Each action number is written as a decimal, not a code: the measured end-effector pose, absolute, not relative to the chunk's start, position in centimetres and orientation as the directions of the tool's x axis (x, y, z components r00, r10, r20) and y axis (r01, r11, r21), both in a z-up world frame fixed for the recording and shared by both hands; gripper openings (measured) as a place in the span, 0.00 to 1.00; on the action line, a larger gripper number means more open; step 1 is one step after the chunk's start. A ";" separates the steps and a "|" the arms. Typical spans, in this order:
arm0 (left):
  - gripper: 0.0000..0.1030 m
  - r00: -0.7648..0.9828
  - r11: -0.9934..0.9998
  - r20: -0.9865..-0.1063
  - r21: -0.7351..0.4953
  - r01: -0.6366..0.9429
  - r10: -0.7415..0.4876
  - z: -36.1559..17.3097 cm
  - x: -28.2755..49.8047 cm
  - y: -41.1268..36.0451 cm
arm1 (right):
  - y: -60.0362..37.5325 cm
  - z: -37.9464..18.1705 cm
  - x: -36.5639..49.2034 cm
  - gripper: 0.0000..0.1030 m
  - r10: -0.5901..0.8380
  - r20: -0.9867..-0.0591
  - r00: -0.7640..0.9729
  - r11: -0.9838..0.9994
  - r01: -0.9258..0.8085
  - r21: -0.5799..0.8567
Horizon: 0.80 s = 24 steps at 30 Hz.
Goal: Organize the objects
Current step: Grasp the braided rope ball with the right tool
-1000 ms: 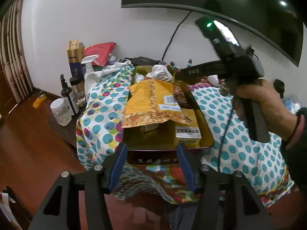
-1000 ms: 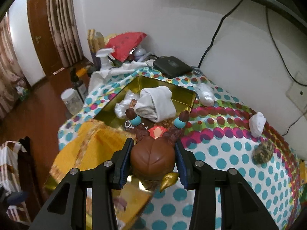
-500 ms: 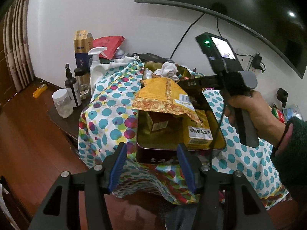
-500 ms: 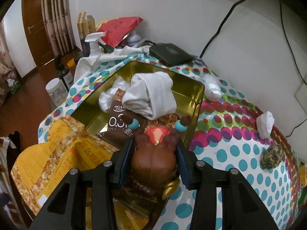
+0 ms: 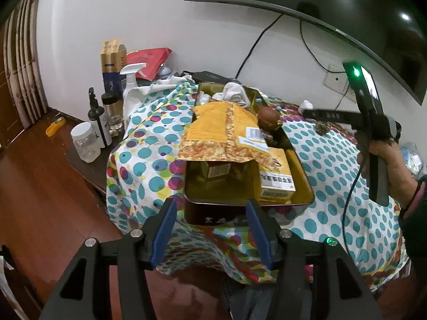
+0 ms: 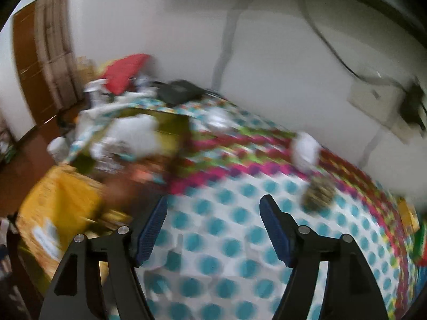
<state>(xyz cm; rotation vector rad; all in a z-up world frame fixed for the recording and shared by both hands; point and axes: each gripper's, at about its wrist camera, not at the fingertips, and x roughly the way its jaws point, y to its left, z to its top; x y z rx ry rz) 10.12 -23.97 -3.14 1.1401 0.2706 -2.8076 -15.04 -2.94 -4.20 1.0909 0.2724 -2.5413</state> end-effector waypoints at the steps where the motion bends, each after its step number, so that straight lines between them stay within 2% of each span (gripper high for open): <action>1: 0.54 -0.718 -0.981 -0.696 -0.130 0.146 -0.015 -3.1 10.1 -23.7 | -1.8 -4.5 -15.4 0.68 -0.230 -0.732 -0.642 -0.926 0.376 -0.039; 6: 0.54 -0.727 -0.988 -0.686 -0.117 0.097 0.010 -2.7 9.9 -22.2 | 2.7 -6.3 -17.5 0.68 -0.145 -0.748 -0.648 -0.952 0.296 -0.073; 9: 0.54 -0.724 -0.993 -0.689 -0.100 0.068 0.020 -2.7 9.4 -21.0 | 4.3 -7.2 -18.8 0.68 -0.141 -0.762 -0.632 -0.961 0.271 -0.047; 24: 0.54 -0.690 -0.997 -0.720 -0.059 -0.048 0.076 -3.0 5.5 -14.8 | 4.5 -9.5 -25.8 0.73 -0.100 -0.779 -0.618 -0.973 0.225 -0.053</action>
